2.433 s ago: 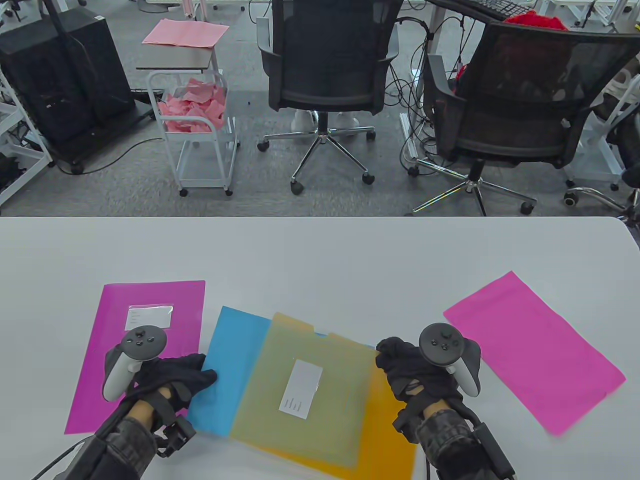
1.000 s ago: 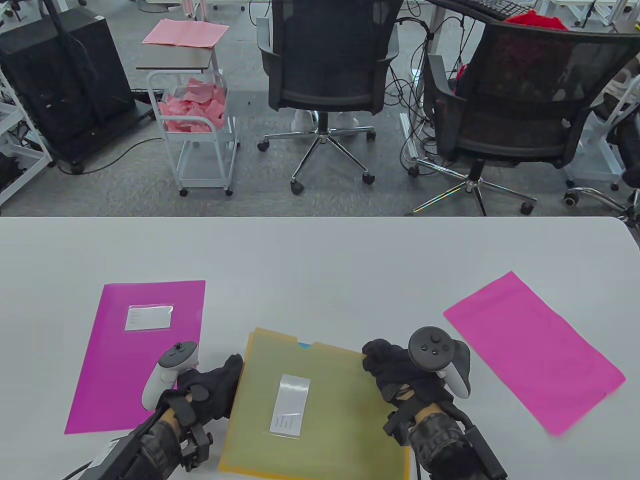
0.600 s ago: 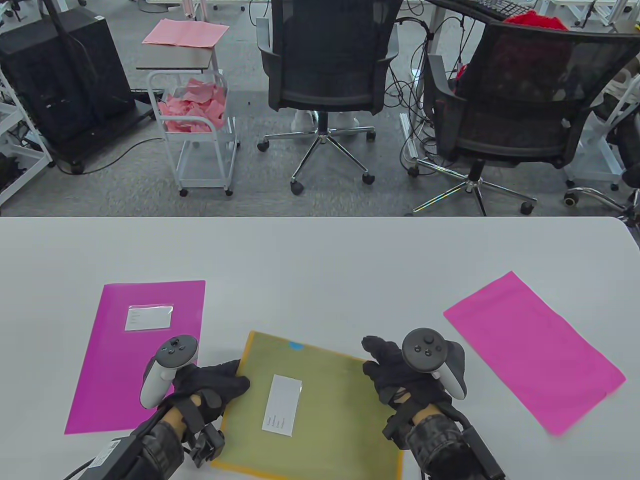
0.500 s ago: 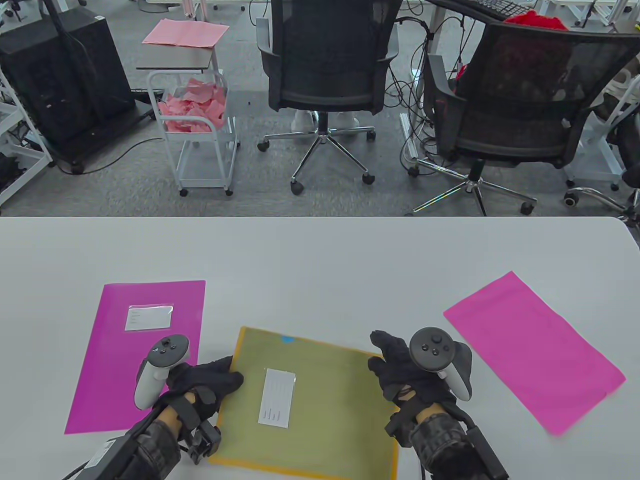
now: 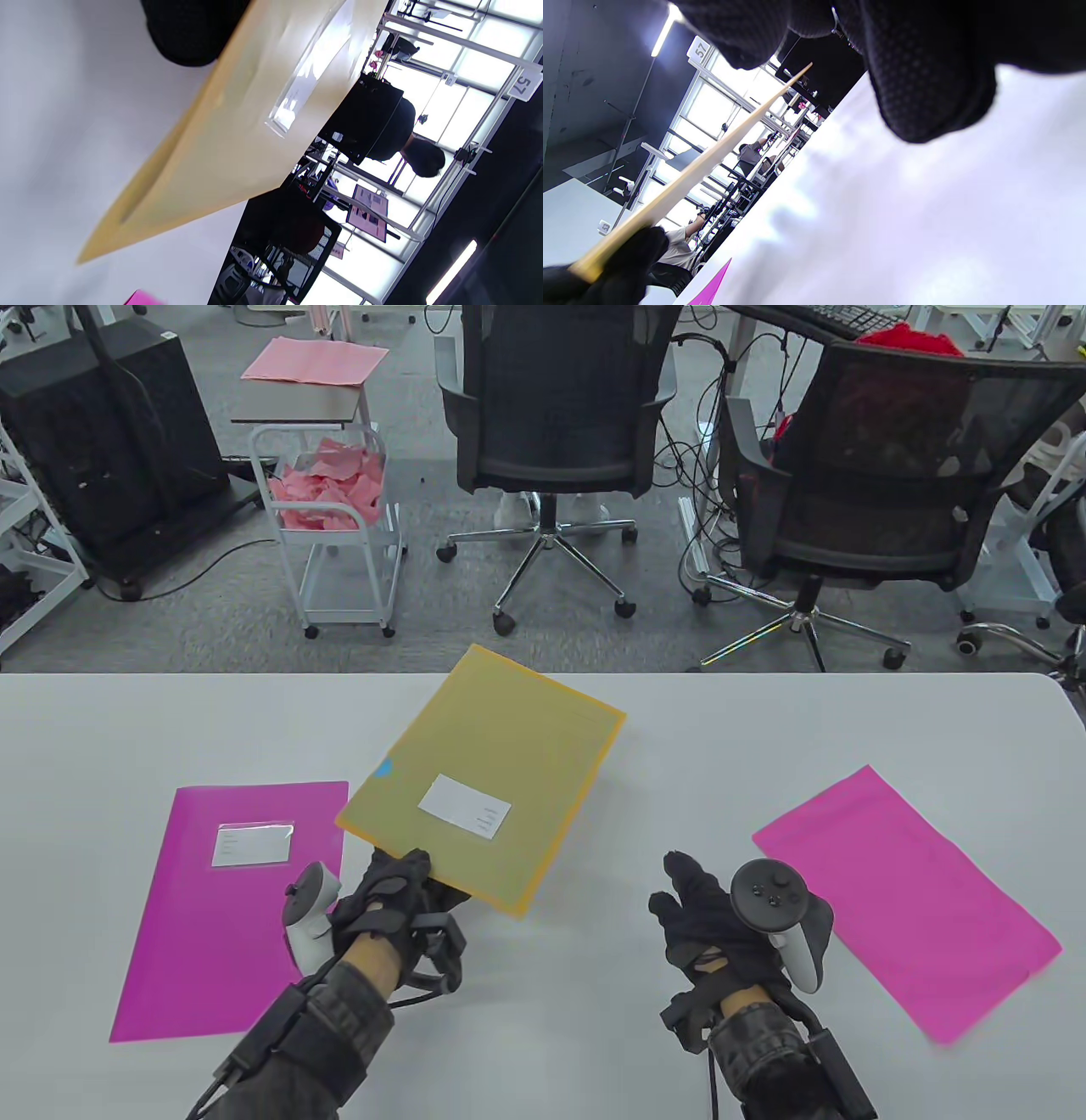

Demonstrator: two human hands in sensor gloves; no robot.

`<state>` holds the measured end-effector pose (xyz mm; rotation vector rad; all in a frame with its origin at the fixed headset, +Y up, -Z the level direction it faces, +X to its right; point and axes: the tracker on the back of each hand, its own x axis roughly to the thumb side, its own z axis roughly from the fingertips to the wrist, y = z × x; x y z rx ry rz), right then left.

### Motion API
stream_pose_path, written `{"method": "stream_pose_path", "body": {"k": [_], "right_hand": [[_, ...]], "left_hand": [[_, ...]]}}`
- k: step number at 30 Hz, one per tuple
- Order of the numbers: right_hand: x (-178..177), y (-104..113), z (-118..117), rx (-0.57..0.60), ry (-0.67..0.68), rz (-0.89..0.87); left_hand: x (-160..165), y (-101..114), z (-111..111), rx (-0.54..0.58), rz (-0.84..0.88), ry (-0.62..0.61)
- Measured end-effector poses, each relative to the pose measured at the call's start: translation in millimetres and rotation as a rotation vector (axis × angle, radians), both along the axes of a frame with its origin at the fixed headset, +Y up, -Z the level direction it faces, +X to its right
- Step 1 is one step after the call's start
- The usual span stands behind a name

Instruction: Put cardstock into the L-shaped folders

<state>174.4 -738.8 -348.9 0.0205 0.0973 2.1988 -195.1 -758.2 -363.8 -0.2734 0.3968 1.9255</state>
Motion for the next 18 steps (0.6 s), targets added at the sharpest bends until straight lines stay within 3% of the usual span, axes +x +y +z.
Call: {"method": "stream_pose_path", "body": {"k": [5,9,13,18], "right_hand": [[-0.1,0.4,0.2,-0.003,0.008,0.001],[0.8,0.5,0.5,-0.015,0.016,-0.001],[0.3,1.0,1.4,-0.028,0.027,0.005],[-3.1,2.0,2.3,-0.031,0.056,0.026]], "left_hand": [[36.4,-19.6,-1.1,-0.051,0.039,0.062],[49.1,-29.7,3.6,-0.119,0.142,-0.144],[41.2,-26.2,16.2,-0.230,0.148,-0.241],[7.9,-7.9,25.9,-0.169,0.035,-0.329]]}}
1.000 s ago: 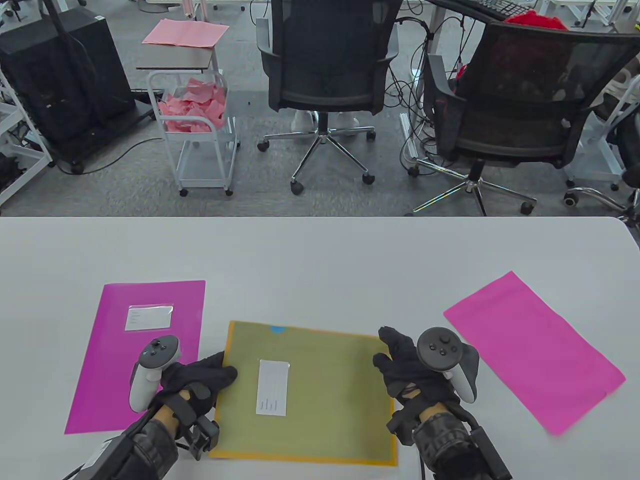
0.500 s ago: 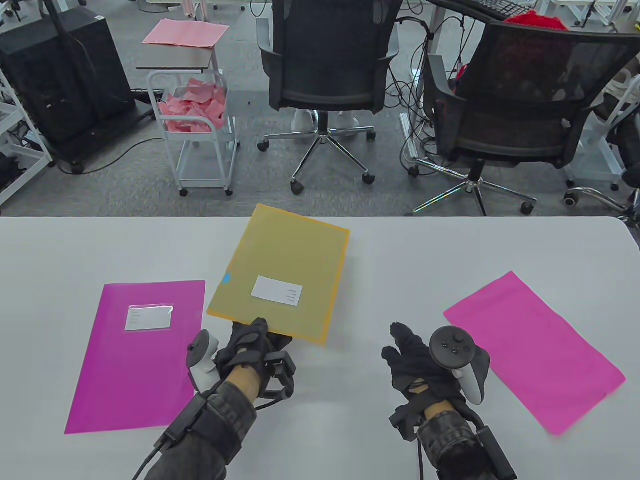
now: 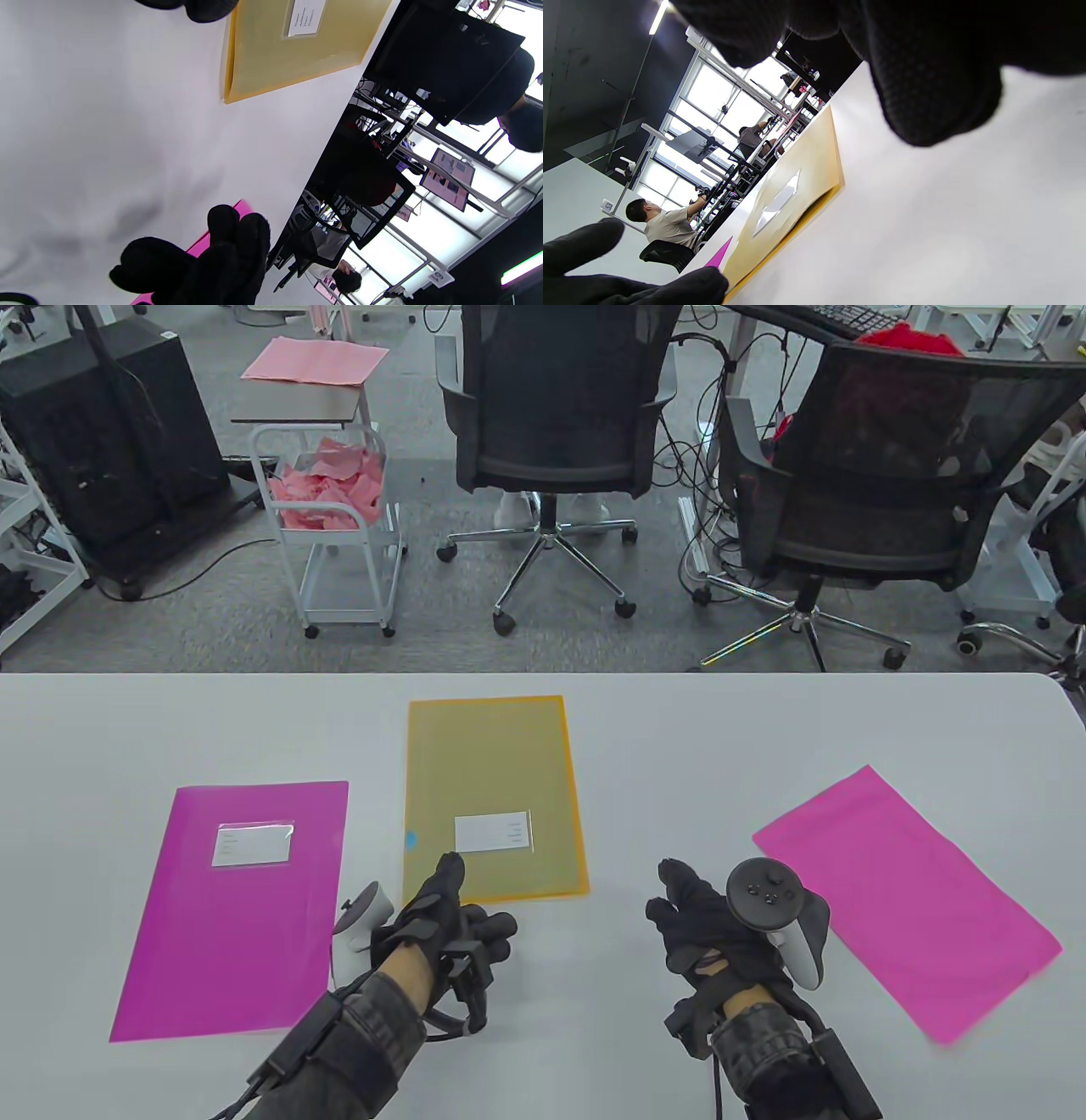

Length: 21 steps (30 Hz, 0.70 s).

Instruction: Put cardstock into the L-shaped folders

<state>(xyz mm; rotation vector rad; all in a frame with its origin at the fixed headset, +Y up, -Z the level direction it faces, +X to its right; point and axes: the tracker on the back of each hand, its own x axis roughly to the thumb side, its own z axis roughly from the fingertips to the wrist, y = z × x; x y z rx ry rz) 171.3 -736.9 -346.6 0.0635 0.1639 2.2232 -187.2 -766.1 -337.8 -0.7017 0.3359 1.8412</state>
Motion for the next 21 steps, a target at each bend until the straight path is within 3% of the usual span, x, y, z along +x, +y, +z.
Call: {"method": "stream_pose_path", "body": {"k": [2,5,6,8,9,10,11,14,17,21], "right_hand": [[-1.5,0.2,0.6,0.001,0.007,0.007],[-3.5,-0.3,0.3,-0.004,0.020,0.015],[-3.8,-0.7,0.1,-0.008,0.020,0.016],[-4.3,-1.7,-0.1,-0.016,0.022,0.018],[-4.6,-2.5,-0.2,-0.024,0.025,0.022],[-4.7,-3.2,-0.5,-0.029,0.026,0.024],[-4.8,-4.1,-0.9,-0.036,0.028,0.025],[-5.1,-6.8,-1.9,-0.056,0.031,0.029],[-4.9,-9.1,-1.8,-0.073,0.032,0.032],[-4.3,-9.1,-0.8,-0.081,0.029,0.030]], "left_hand": [[-23.7,10.5,0.4,0.115,-0.149,-0.003],[-68.5,26.3,-3.1,0.331,-0.522,0.025],[-87.0,31.4,-4.7,0.424,-0.737,0.037],[-114.2,33.1,-3.1,0.481,-1.147,0.001],[-125.7,30.4,-3.4,0.476,-1.324,-0.107],[-132.3,27.4,-3.2,0.424,-1.429,-0.200],[-140.3,21.5,-2.2,0.299,-1.542,-0.333],[-151.8,2.8,-1.5,-0.013,-1.561,-0.563],[-157.0,-8.1,-6.3,-0.120,-1.472,-0.602],[-149.7,-2.7,-11.9,-0.132,-1.530,-0.595]]}}
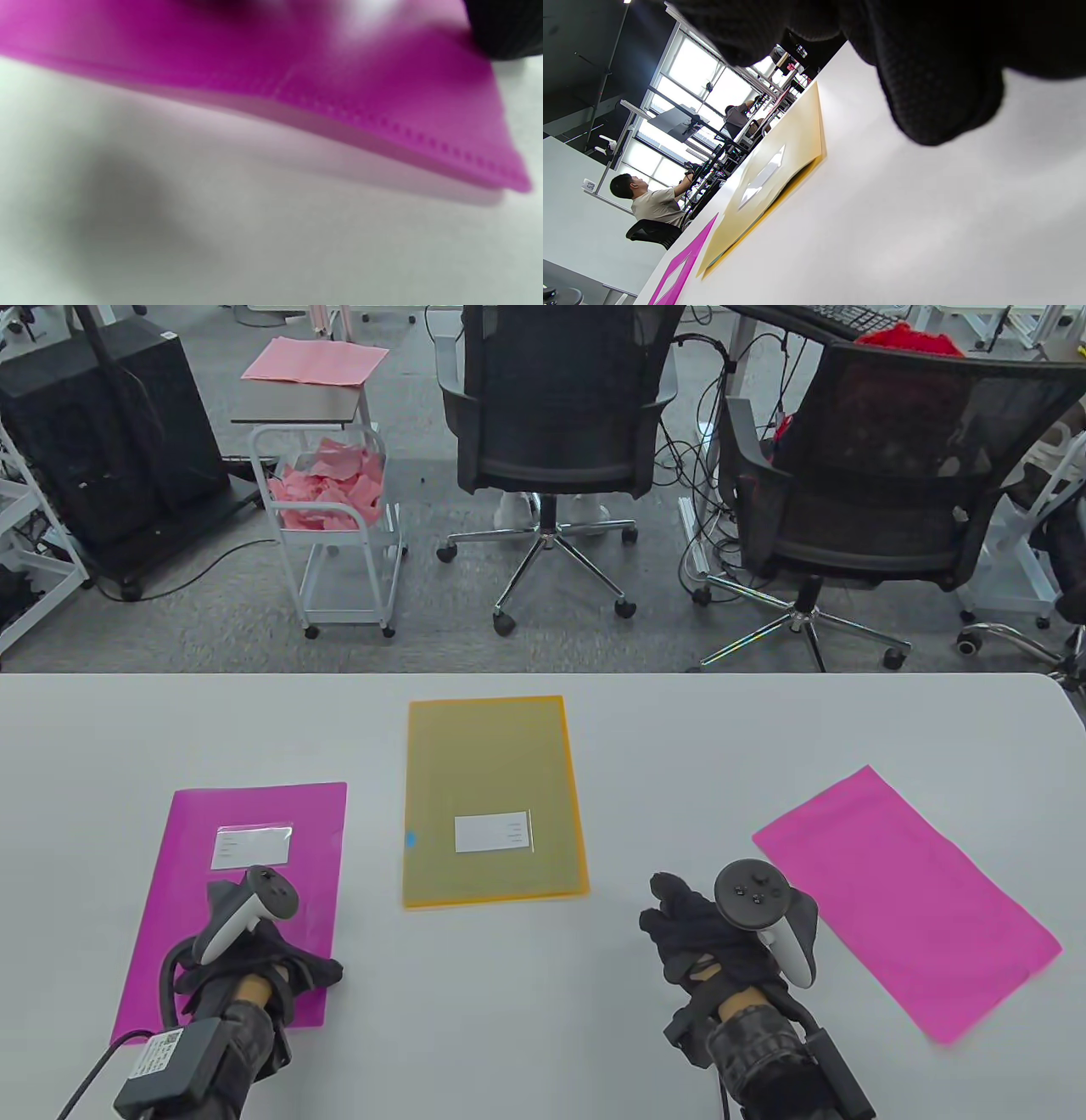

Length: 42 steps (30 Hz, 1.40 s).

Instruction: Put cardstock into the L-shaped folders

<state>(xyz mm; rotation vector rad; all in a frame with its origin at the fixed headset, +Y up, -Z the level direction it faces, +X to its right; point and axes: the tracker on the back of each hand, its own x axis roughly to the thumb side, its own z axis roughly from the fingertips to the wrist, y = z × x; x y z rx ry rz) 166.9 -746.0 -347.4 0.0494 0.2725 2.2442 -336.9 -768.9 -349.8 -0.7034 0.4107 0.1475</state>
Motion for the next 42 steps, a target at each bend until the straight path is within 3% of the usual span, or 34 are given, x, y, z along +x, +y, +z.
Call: {"method": "stream_pose_path", "body": {"k": [2,6,10,11,14,18,21,24,27,30,36,38,42], "right_hand": [[0.5,-0.1,0.2,-0.003,-0.003,-0.003],[0.7,0.4,0.9,-0.007,0.001,-0.001],[-0.4,0.3,0.5,-0.002,0.015,0.004],[-1.5,0.5,0.4,-0.001,0.021,0.007],[-6.2,0.6,0.6,-0.004,0.043,-0.010],[-17.4,-1.2,5.3,-0.042,0.050,-0.267],[-27.5,-9.2,11.4,-0.146,0.030,-0.546],[-44.4,-22.2,21.1,-0.389,0.183,-0.929],[-57.7,-25.0,26.5,-0.489,0.298,-0.931],[-57.1,-25.0,25.7,-0.459,0.221,-0.850],[-53.5,-37.8,25.9,-0.505,0.082,-0.728],[-56.0,-46.1,27.3,-0.535,0.088,-0.704],[-52.7,-55.9,25.6,-0.571,0.052,-0.674]], "left_hand": [[3.8,3.4,-2.6,0.024,-0.037,0.004],[1.7,9.8,-3.7,0.237,-0.244,-0.027],[-13.5,30.3,7.6,0.447,-0.151,0.049],[-14.3,41.6,14.2,0.551,-0.157,0.033],[-2.6,74.8,33.7,0.830,-0.303,-0.215],[31.8,95.3,70.5,1.005,-0.250,-0.631],[53.5,94.1,91.7,1.008,-0.160,-0.897],[78.6,82.1,109.1,0.966,-0.132,-1.119],[93.8,69.8,116.8,0.937,-0.109,-1.261],[95.9,60.2,116.4,0.867,-0.081,-1.272],[107.5,27.4,111.4,0.376,0.096,-1.161],[113.7,18.4,112.4,0.380,0.034,-1.129],[121.0,17.5,115.4,0.543,-0.081,-1.185]]}}
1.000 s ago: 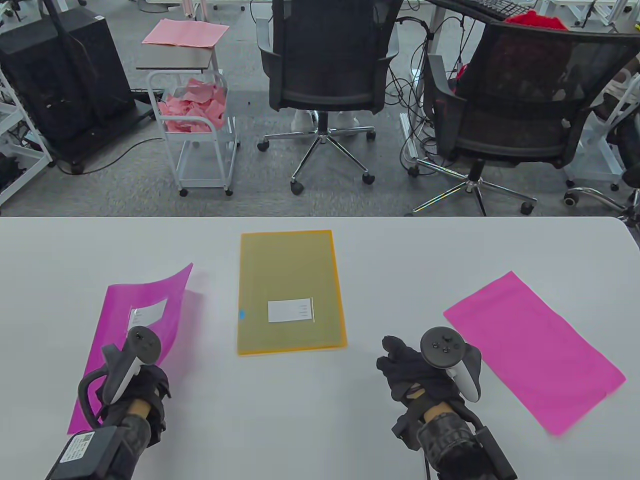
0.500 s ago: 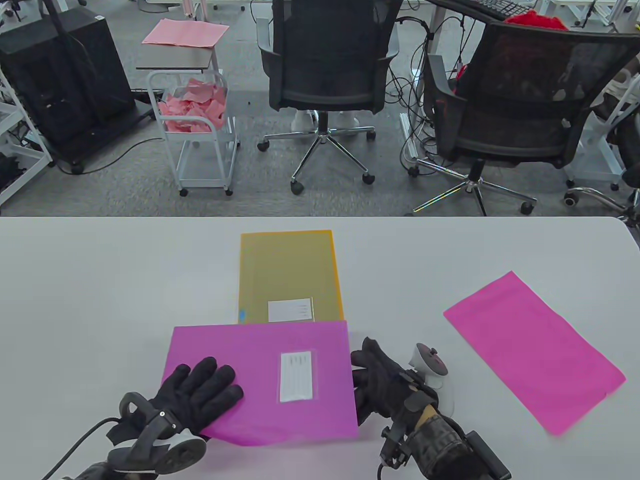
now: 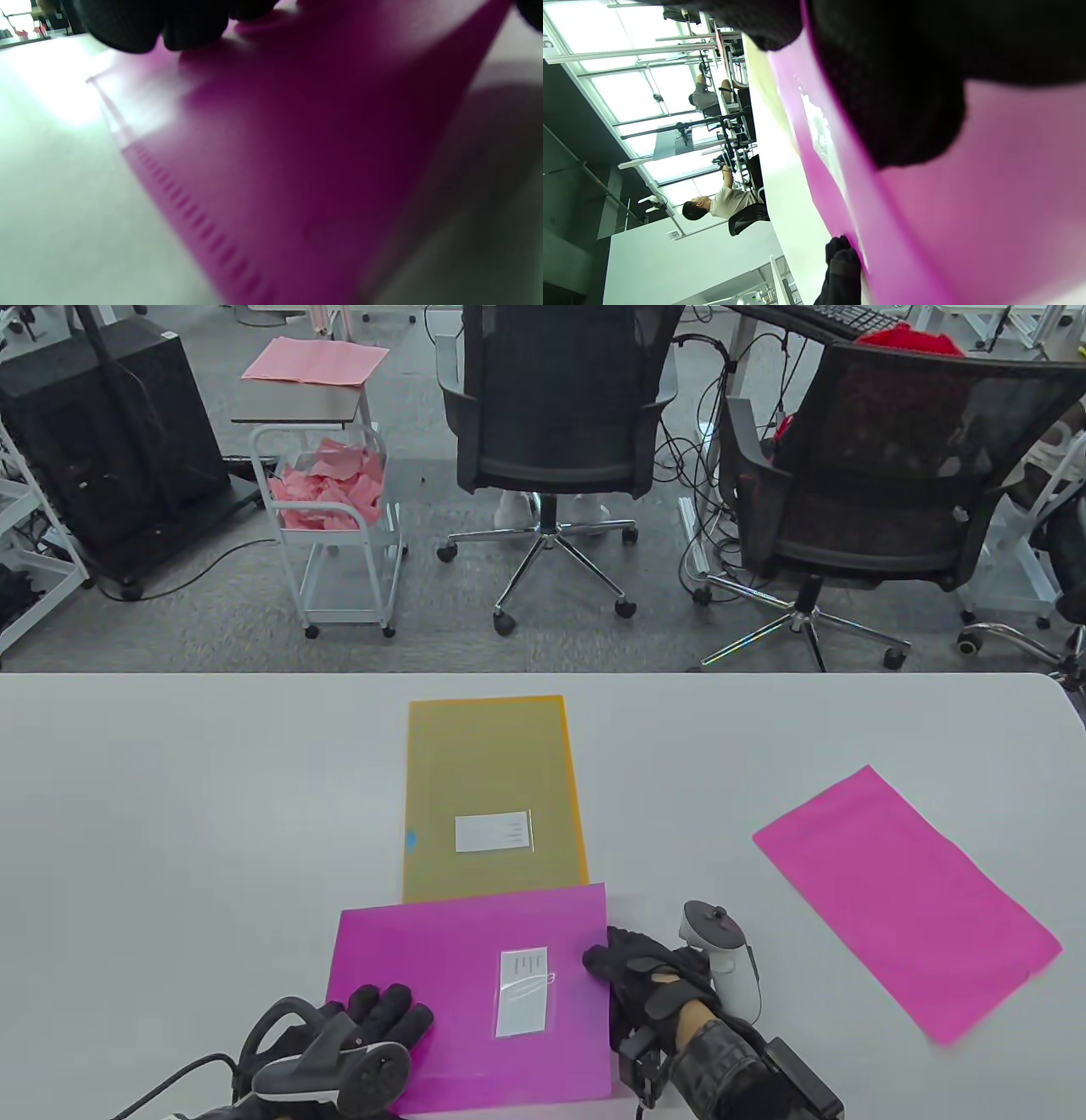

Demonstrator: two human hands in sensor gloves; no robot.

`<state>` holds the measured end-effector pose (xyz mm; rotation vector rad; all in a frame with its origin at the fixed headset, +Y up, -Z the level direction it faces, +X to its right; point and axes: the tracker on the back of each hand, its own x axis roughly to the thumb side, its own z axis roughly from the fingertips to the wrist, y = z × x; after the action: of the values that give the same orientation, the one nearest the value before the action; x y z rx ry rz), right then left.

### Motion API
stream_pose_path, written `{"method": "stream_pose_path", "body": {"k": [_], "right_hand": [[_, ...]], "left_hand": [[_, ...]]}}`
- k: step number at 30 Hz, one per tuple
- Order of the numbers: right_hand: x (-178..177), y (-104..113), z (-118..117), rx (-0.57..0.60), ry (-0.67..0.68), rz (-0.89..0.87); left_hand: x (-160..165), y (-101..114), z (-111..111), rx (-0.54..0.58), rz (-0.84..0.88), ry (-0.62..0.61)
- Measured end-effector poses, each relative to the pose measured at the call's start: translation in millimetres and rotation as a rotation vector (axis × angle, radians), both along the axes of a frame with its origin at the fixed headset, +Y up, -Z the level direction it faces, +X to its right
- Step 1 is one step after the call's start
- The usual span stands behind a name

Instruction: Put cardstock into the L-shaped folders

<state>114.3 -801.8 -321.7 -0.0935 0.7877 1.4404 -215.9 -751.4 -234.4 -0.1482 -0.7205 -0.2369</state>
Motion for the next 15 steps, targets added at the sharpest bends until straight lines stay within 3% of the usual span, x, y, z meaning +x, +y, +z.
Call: {"method": "stream_pose_path", "body": {"k": [6,15], "right_hand": [[9.7,-12.4,-2.1,-0.079,0.020,0.038],[10.1,-11.9,-3.0,-0.078,0.030,0.062]], "left_hand": [[-8.1,-1.4,-12.0,-0.229,0.100,0.045],[-5.0,-6.0,-9.7,-0.203,0.013,-0.023]]}}
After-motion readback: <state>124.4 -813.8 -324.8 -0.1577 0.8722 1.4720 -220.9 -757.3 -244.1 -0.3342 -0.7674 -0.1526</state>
